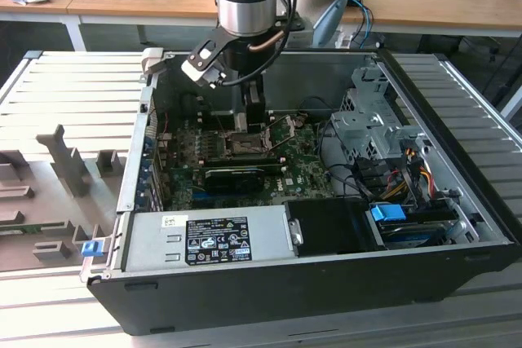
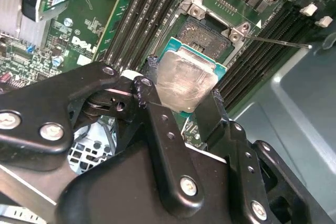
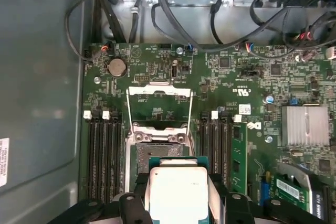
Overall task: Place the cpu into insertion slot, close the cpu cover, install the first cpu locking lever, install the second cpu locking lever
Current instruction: 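Place the cpu into insertion slot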
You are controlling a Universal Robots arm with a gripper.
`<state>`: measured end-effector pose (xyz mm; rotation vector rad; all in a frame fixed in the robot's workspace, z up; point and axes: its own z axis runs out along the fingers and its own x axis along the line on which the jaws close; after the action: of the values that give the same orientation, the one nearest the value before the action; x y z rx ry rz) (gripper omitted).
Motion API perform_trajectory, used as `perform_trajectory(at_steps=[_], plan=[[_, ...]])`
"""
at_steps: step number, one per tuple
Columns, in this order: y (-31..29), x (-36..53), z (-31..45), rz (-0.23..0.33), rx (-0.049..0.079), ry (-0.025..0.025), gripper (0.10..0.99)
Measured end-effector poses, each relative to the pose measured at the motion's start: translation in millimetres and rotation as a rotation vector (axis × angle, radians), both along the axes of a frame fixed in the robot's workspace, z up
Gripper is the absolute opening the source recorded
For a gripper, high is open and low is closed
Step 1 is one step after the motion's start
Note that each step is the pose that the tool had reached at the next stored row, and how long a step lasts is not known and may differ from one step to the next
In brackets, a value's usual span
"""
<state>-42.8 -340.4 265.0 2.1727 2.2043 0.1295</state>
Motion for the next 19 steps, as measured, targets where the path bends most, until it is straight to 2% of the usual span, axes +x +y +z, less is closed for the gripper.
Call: perform_trajectory(at_steps=[6, 11, 13, 19], plan=[[1.1, -0.1, -18.6, 0.000, 0.000, 0.0000, 0.533], [3.8, -0.4, -28.6, 0.003, 0.000, 0.0000, 0.533], [6.0, -2.0, -37.8, 0.003, 0.000, 0.0000, 0.533], [11.5, -3.4, -46.6, 0.000, 0.000, 0.0001, 0.533]])
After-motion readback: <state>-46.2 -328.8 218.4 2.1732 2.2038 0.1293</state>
